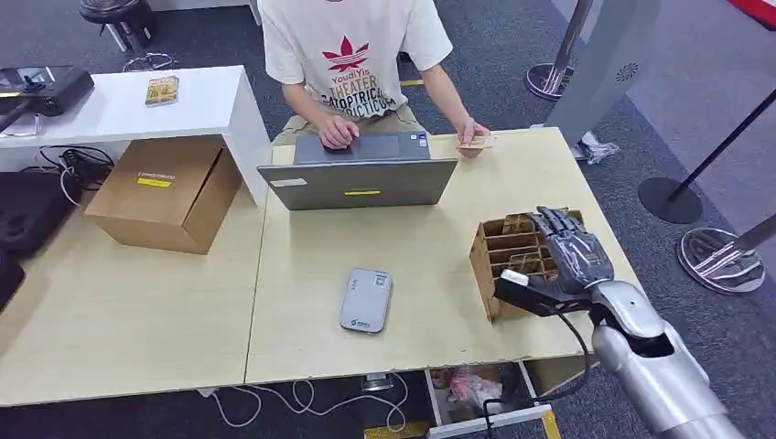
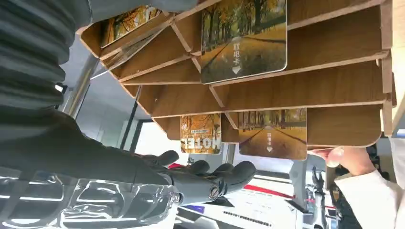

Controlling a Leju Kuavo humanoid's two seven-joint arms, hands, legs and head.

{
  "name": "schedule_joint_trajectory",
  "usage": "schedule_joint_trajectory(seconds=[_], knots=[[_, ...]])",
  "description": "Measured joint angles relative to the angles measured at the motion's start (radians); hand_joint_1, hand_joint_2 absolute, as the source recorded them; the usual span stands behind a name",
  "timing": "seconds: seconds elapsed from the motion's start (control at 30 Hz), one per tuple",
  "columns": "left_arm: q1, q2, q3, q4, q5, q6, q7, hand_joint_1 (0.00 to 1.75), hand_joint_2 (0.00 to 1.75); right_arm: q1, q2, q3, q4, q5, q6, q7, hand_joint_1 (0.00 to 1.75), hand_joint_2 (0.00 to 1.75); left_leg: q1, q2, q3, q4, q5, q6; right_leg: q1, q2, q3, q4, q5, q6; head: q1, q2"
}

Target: Pass the card to the sensor for recognition and then transmit it.

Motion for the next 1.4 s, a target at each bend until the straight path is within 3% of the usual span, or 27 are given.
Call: schedule_joint_trajectory(seconds=[0.33, 0.37, 0.4, 0.43, 0.6, 0.67, 0.73, 0.87, 1.13, 1.23, 1.3, 1.4], knots=[[0.000, 0.000, 0.001, 0.000, -0.003, -0.001, -0.006, 0.00, 0.00, -0.003, -0.001, 0.014, 0.000, 0.000, 0.016, 0.011, 0.31, 1.75, 0.000, 0.000, 0.000, 0.000, 0.000, 0.000, 0.000, 0.000, 0.000, 0.000, 0.000, 0.000, 0.000, 0.000], [0.000, 0.000, 0.001, 0.000, -0.003, -0.001, -0.006, 0.00, 0.00, -0.003, -0.001, 0.014, 0.000, 0.000, 0.018, 0.013, 0.49, 1.75, 0.000, 0.000, 0.000, 0.000, 0.000, 0.000, 0.000, 0.000, 0.000, 0.000, 0.000, 0.000, 0.000, 0.000], [0.000, 0.000, 0.001, 0.000, -0.003, -0.001, -0.006, 0.00, 0.00, -0.003, -0.002, 0.015, 0.000, 0.000, 0.019, 0.014, 0.47, 1.75, 0.000, 0.000, 0.000, 0.000, 0.000, 0.000, 0.000, 0.000, 0.000, 0.000, 0.000, 0.000, 0.000, 0.000], [0.000, 0.000, 0.001, 0.000, -0.004, -0.001, -0.006, 0.00, 0.00, -0.003, -0.002, 0.015, 0.000, 0.000, 0.019, 0.014, 0.59, 1.75, 0.000, 0.000, 0.000, 0.000, 0.000, 0.000, 0.000, 0.000, 0.000, 0.000, 0.000, 0.000, 0.000, 0.000], [0.000, 0.002, 0.006, 0.000, -0.004, -0.001, -0.006, 0.00, 0.00, -0.003, -0.002, 0.018, 0.000, -0.002, 0.022, 0.016, 0.80, 1.75, 0.000, 0.000, 0.000, 0.000, 0.000, 0.000, 0.000, 0.000, 0.000, 0.000, 0.000, 0.000, 0.000, 0.000], [0.000, 0.002, 0.008, 0.000, -0.004, -0.001, -0.006, 0.00, 0.00, -0.004, -0.002, 0.018, 0.000, -0.002, 0.023, 0.016, 1.08, 1.75, 0.000, 0.000, 0.000, 0.000, 0.000, 0.000, 0.000, 0.000, 0.000, 0.000, 0.000, 0.000, 0.000, 0.000], [0.000, 0.002, 0.009, 0.000, -0.004, -0.001, -0.006, 0.00, 0.00, -0.008, -0.002, 0.018, 0.000, -0.002, 0.024, 0.016, 1.12, 1.75, 0.000, 0.000, 0.000, 0.000, 0.000, 0.000, 0.000, 0.000, 0.000, 0.000, 0.000, 0.000, 0.000, 0.000], [0.000, 0.002, 0.010, 0.000, -0.004, -0.001, -0.006, 0.00, 0.00, -0.018, -0.002, 0.018, 0.000, -0.002, 0.025, 0.016, 0.98, 1.75, 0.000, 0.000, 0.000, 0.000, 0.000, 0.000, 0.000, 0.000, 0.000, 0.000, 0.000, 0.000, 0.000, 0.000], [-0.001, 0.002, 0.010, 0.000, -0.004, 0.000, -0.006, 0.00, 0.00, -0.018, -0.002, 0.019, 0.000, -0.002, 0.030, 0.016, 1.12, 1.75, 0.000, 0.000, 0.000, 0.000, 0.000, 0.000, 0.000, 0.000, 0.000, 0.000, 0.000, 0.000, 0.000, 0.000], [0.000, 0.002, 0.010, 0.000, -0.005, -0.001, -0.009, 0.00, 0.00, -0.018, -0.006, 0.018, 0.001, -0.002, 0.030, 0.016, 1.08, 1.75, 0.000, 0.000, 0.000, 0.000, 0.000, 0.000, 0.000, 0.000, 0.000, 0.000, 0.000, 0.000, 0.000, 0.000], [0.000, 0.002, 0.010, 0.000, -0.006, -0.002, -0.010, 0.00, 0.00, -0.017, -0.010, 0.018, 0.001, -0.006, 0.030, 0.018, 1.22, 1.75, 0.000, 0.000, 0.000, 0.000, 0.000, 0.000, 0.000, 0.000, 0.000, 0.000, 0.000, 0.000, 0.000, 0.000], [-0.001, 0.003, 0.010, 0.000, -0.007, -0.002, -0.010, 0.00, 0.00, -0.014, -0.014, 0.018, 0.001, -0.008, 0.030, 0.020, 1.29, 1.75, 0.000, 0.000, 0.000, 0.000, 0.000, 0.000, 0.000, 0.000, 0.000, 0.000, 0.000, 0.000, 0.000, 0.000]])
